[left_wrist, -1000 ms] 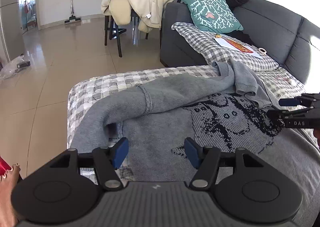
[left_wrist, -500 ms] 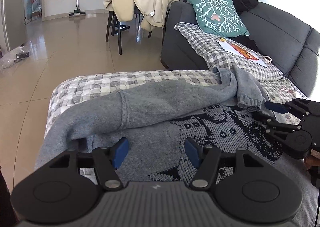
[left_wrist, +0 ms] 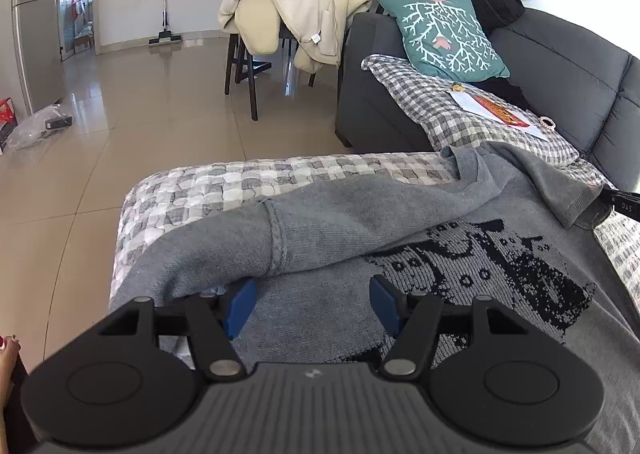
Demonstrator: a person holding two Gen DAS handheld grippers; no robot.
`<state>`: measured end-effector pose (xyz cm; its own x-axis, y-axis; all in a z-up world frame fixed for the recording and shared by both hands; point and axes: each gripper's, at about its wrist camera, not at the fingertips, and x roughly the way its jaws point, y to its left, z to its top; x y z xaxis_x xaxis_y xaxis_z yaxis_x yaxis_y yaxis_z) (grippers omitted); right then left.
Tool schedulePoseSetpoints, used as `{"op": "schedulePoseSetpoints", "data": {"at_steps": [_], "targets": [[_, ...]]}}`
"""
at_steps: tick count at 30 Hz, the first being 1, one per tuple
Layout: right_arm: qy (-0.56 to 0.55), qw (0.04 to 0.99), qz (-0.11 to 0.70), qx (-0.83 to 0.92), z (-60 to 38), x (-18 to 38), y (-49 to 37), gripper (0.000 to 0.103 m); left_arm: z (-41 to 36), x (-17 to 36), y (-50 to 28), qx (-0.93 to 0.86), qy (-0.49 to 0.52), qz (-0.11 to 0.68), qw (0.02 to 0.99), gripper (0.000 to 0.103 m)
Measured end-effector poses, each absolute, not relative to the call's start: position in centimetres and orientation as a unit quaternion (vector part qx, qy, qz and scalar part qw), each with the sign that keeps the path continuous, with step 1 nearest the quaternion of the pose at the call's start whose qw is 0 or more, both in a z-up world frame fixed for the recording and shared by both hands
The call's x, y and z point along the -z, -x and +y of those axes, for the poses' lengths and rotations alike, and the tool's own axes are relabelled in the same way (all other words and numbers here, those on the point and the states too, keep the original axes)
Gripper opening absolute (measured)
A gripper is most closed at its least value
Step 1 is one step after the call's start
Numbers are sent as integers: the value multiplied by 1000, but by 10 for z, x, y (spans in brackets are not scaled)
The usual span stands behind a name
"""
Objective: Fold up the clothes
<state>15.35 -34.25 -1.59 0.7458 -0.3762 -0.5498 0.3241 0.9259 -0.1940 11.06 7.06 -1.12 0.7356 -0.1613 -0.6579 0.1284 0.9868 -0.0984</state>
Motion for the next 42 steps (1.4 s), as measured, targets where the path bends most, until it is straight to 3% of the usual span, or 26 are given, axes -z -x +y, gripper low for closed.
{"op": "schedulePoseSetpoints", "data": {"at_steps": [3, 5, 8, 16, 27, 32, 34, 35, 37, 42], "targets": [[14, 931, 314, 186, -356, 13, -151, 13, 78, 5, -113, 78, 18, 352, 933, 63], [13, 941, 306, 148, -354, 6, -151, 30, 85, -2, -118, 89, 9, 350, 933, 63], [24, 955, 289, 55, -341, -5, -162, 39, 97, -11, -132, 116, -13, 349, 930, 63], [66, 933, 301, -187, -275, -23, -219, 47, 107, -22, -186, 214, -70, 352, 909, 63], [170, 882, 348, -270, -221, 18, -293, 49, 85, 21, -255, 327, -89, 402, 851, 63], [143, 861, 377, -309, -231, 40, -310, 54, 85, 31, -255, 357, -84, 406, 837, 52], [138, 865, 366, -314, -234, 42, -307, 49, 84, 33, -247, 371, -84, 398, 835, 42], [141, 866, 360, -318, -234, 41, -303, 35, 84, 34, -241, 371, -88, 389, 839, 39], [169, 869, 331, -328, -228, 39, -287, 13, 84, 35, -231, 373, -87, 378, 843, 18], [218, 897, 252, -290, -221, 36, -252, 8, 84, 34, -209, 345, -83, 344, 869, 8]]}}
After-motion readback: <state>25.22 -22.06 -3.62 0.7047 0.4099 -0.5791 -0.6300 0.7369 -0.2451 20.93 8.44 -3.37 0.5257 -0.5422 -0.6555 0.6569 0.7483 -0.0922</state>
